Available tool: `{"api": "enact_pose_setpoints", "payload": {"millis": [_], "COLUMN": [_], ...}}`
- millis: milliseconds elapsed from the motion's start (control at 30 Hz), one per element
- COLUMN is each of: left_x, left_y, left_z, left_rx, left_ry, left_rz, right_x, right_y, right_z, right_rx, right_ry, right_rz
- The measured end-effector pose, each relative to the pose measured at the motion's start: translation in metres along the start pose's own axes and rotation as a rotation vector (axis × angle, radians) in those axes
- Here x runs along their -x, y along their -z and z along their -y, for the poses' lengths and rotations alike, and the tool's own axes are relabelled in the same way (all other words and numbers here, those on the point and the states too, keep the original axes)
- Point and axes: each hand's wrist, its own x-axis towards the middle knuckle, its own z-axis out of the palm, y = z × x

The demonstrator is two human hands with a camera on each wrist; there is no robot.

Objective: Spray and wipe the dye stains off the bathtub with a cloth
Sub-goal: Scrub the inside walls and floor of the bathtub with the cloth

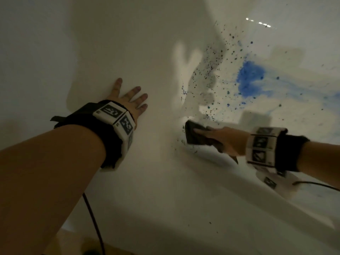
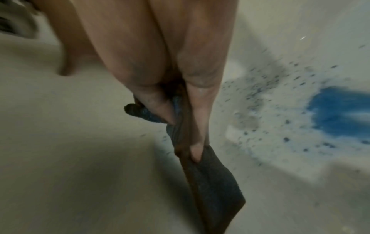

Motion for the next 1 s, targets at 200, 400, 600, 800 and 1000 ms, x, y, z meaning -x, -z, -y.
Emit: {"api": "enact_pose_setpoints", "payload": {"millis": [200, 400, 600, 800, 1000], "left_x": [-0.003, -0.008, -0.008, -0.007, -0.01], "left_y": [0.0, -0.004, -0.001, -0.001, -0.001], "left_z": [-0.001, 0.001, -0.002, -0.002, -0.001], "left_rx": [-0.009, -0.054, -0.038, -0.016, 0.005], "left_ry": [0.002, 0.01, 0.006, 0.004, -0.004], "left_rz": [-0.002, -0.02, -0.017, -0.016, -0.015], "right_x": [-0.001, -0.069, -0.025, 0.047, 0.001], "right_y": [-0.041, -0.033, 0.0, -0.027, -0.03], "right_z": [0.027, 0.015, -0.016, 0.031, 0.079], "right_rx": [0.269, 0.268, 0.133, 0.258, 0.352], "right_ry": [0.133, 0.147, 0.055, 0.367, 0.167], "right_rz": [0.212, 0.079, 0.043, 0.372, 0.28]}}
